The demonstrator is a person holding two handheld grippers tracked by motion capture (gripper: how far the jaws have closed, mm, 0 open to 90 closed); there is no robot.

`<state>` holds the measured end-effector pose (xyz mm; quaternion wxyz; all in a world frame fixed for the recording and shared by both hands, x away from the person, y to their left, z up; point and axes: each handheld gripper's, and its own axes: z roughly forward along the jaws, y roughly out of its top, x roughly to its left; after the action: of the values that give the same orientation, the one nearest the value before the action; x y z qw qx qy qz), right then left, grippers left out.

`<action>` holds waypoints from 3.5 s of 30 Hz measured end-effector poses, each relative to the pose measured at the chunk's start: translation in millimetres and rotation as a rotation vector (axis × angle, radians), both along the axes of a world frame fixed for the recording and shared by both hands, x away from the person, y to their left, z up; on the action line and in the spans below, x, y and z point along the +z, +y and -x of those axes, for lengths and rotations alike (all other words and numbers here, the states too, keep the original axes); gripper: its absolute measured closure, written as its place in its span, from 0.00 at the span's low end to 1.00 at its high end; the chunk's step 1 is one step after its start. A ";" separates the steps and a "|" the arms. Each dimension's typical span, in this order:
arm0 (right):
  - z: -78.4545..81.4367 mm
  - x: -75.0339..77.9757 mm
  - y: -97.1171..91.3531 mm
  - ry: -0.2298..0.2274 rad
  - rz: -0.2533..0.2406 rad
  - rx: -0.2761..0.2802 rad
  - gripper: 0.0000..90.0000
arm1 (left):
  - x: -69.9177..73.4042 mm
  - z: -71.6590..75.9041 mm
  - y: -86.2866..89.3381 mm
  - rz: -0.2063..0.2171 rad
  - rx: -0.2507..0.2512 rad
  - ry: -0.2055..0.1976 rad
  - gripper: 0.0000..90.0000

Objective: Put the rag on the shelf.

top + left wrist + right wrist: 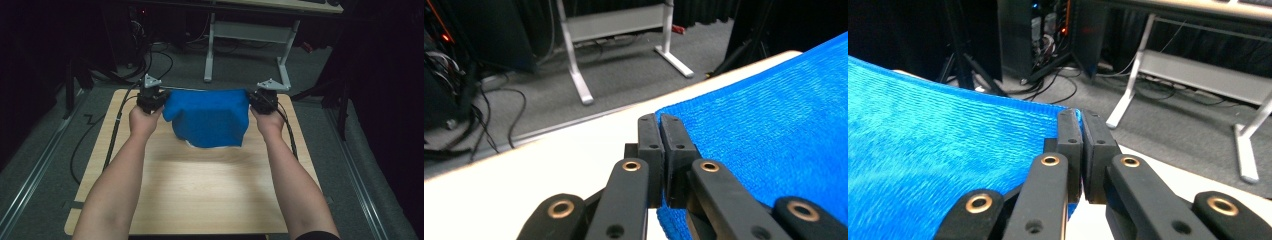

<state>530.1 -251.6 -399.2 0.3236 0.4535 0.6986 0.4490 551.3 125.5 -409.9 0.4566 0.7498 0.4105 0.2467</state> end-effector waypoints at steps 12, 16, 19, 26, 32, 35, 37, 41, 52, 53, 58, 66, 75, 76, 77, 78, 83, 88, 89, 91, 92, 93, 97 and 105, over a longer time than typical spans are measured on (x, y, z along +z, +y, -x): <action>34.0 -40.5 4.4 0.078 0.007 0.036 0.99 | -40.7 33.0 1.5 0.028 -0.036 0.084 0.98; 40.5 -51.1 6.7 0.095 0.011 0.048 0.99 | -54.8 37.4 1.2 0.050 -0.044 0.111 0.98; 42.9 -57.9 8.4 0.111 0.020 0.053 0.99 | -64.3 38.3 0.7 0.057 -0.053 0.128 0.98; 44.5 -74.9 10.8 0.132 0.013 0.058 0.99 | -78.2 38.5 -3.1 0.068 -0.073 0.156 0.98; 46.9 -86.7 10.5 0.159 -0.003 0.047 0.99 | -91.6 38.0 -7.7 0.077 -0.081 0.194 0.98; 47.6 -89.7 10.7 0.158 -0.001 0.051 0.99 | -95.8 38.1 -10.0 0.080 -0.084 0.203 0.98; 48.7 -92.0 9.9 0.151 -0.008 0.047 0.99 | -97.7 38.2 -11.0 0.085 -0.084 0.205 0.98; 48.7 -98.0 6.9 0.171 -0.011 0.039 0.99 | -99.2 38.5 -11.8 0.092 -0.083 0.208 0.98; 47.5 -95.5 2.5 0.168 -0.033 0.022 0.82 | -87.1 44.8 -3.2 0.106 -0.047 0.178 0.74; 48.0 -93.9 1.8 0.166 -0.037 0.019 0.81 | -85.5 45.8 -1.4 0.106 -0.041 0.173 0.73; 50.2 -85.3 -2.8 0.138 -0.027 0.006 0.75 | -77.9 50.6 8.7 0.113 -0.016 0.150 0.69; 57.0 -73.2 -12.6 0.111 -0.017 -0.014 0.68 | -70.3 63.0 28.3 0.111 0.009 0.120 0.65; 71.0 -64.4 -21.9 0.074 0.026 -0.032 0.63 | -72.5 79.0 47.6 0.110 0.031 0.116 0.64; 72.9 -64.3 -23.3 0.075 0.027 -0.036 0.63 | -72.8 80.8 49.0 0.107 0.033 0.116 0.63; 74.2 -64.5 -25.0 0.080 0.030 -0.033 0.61 | -73.3 82.8 50.5 0.106 0.035 0.112 0.63; 75.6 -64.7 -26.1 0.089 0.034 -0.037 0.60 | -73.5 84.8 52.0 0.104 0.037 0.111 0.62; 83.2 -62.6 -32.9 0.093 0.044 -0.039 0.58 | -75.0 93.8 60.8 0.105 0.056 0.115 0.61; 95.8 -60.5 -37.3 0.079 0.033 -0.037 0.56 | -77.4 105.0 67.6 0.104 0.058 0.121 0.59; 98.3 -59.8 -37.4 0.078 0.030 -0.035 0.56 | -78.1 107.3 68.6 0.107 0.056 0.122 0.59; 103.1 -58.2 -36.9 0.076 0.030 -0.025 0.55 | -79.1 112.5 70.5 0.110 0.053 0.127 0.59; 105.7 -57.2 -36.8 0.076 0.033 -0.018 0.55 | -79.4 115.4 71.4 0.114 0.052 0.129 0.59; 108.7 -56.8 -36.6 0.069 0.028 -0.008 0.55 | -79.7 118.4 72.2 0.115 0.052 0.128 0.58; 120.9 -55.4 -34.9 0.060 0.061 0.008 0.54 | -78.4 131.3 75.8 0.106 0.050 0.129 0.57; 156.4 -58.1 -31.3 0.058 0.085 0.031 0.48 | -80.1 168.7 77.5 0.098 0.026 0.153 0.53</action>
<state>373.7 -282.9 -457.3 0.3153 0.4414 0.7330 0.4104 382.5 203.0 -490.0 0.4568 0.7377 0.4655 0.1742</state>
